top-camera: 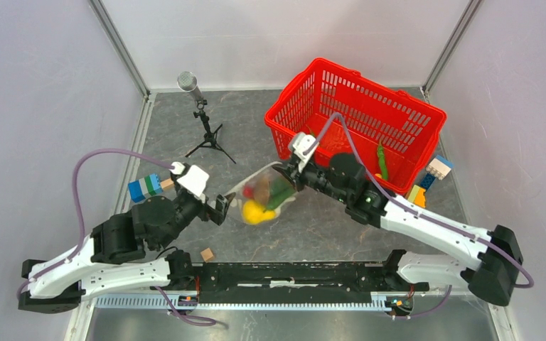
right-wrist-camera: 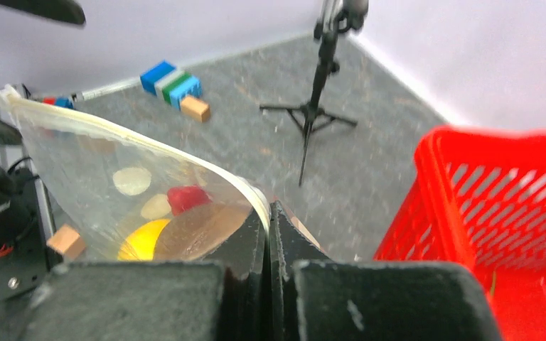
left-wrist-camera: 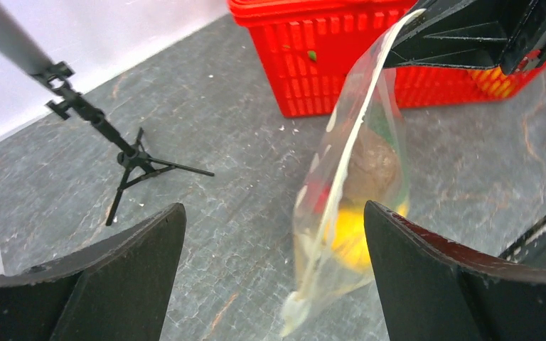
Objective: Place the food in the zip-top bag and seal the zipper
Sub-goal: Place the zipper food storage bag at the center of the board, then adjust the zipper food storage bag at the center of the board.
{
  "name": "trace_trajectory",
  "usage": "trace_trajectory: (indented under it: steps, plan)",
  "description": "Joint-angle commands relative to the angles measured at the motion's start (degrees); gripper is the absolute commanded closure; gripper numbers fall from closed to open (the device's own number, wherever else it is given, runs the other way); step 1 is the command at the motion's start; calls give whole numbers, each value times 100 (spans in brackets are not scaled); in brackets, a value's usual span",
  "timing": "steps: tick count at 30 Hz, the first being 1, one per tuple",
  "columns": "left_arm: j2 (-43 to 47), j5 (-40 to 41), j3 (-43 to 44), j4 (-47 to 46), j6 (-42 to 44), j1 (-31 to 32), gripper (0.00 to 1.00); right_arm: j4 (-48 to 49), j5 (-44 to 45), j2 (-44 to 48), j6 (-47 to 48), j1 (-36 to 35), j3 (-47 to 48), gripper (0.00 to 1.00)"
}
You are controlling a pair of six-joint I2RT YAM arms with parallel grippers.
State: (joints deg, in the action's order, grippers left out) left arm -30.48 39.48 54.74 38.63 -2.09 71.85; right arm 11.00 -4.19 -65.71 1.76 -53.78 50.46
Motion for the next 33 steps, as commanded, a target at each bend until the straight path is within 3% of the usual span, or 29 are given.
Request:
trace_trajectory:
  steps: [1, 7, 10, 15, 19, 22, 25, 28, 33]
  plan:
    - [194, 839, 180, -365, -453, 2, 0, 293, -649, -416, 606, 87, 862, 100]
    - [603, 947, 81, -106, -679, -5, 0, 934, -2048, 23, 603, 86, -1183, 97]
    - [736, 939, 34, -49, -771, -1, 0, 834, -3180, 578, 417, 33, -2028, 78]
    - [585, 804, -3, -288, -674, -3, 0, 11, -3248, 1594, 361, -26, -2183, 46]
    - [157, 631, 101, -257, -617, -3, 0, 551, -2756, 2153, -37, -27, -2286, 37]
    - [-83, 630, 69, -229, -736, -4, 0, 1340, -2724, 1964, -584, -37, -2328, 37]
    - [-157, 668, -69, -349, -956, 4, 0, 1610, -1846, 1230, -1059, -111, -2136, 51]
    - [-146, 828, -173, -427, -1090, -3, 0, 1118, -1085, 252, -976, -366, -1492, 63]
    - [-76, 997, -215, -349, -1231, -4, 0, 1207, -465, -1218, -759, -667, -737, 65]
